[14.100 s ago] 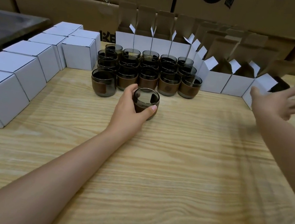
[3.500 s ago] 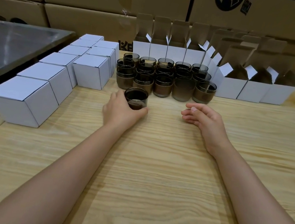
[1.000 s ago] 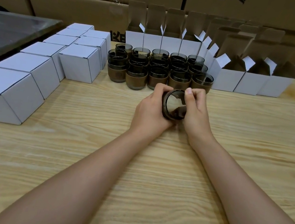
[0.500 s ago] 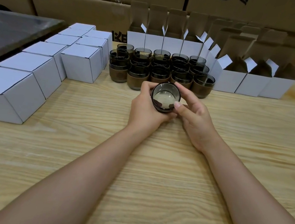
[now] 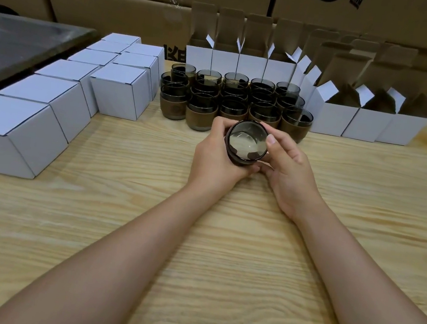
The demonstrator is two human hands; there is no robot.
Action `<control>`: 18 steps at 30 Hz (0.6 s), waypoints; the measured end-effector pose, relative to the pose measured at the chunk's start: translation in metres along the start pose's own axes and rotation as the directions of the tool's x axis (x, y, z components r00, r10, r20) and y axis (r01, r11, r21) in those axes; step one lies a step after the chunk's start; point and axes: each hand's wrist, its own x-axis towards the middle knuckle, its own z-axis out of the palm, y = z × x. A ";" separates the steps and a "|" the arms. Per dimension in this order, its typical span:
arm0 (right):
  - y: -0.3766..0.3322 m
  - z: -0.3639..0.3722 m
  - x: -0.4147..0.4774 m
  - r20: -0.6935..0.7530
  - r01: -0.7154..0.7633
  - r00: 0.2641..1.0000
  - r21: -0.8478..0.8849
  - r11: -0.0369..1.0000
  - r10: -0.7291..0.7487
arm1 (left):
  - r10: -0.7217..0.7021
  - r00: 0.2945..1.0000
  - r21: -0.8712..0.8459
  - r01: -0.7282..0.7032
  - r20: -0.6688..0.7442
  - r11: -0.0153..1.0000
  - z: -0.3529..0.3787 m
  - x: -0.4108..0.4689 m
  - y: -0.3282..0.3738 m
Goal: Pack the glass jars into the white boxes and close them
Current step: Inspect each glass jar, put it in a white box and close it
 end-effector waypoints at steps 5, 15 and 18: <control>0.001 0.003 0.002 -0.134 0.026 0.991 0.055 0.998 -0.019 | 0.117 0.992 0.104 -0.121 0.036 0.987 0.001 -0.005 0.007; 0.009 0.006 0.003 -0.233 0.021 0.971 -0.123 0.992 -0.049 | 0.260 0.965 0.241 -0.263 0.045 0.934 0.006 -0.008 0.007; 0.010 0.005 0.002 -0.181 0.031 0.981 -0.201 0.979 -0.068 | 0.230 0.972 0.231 -0.234 0.046 0.944 0.006 -0.008 0.006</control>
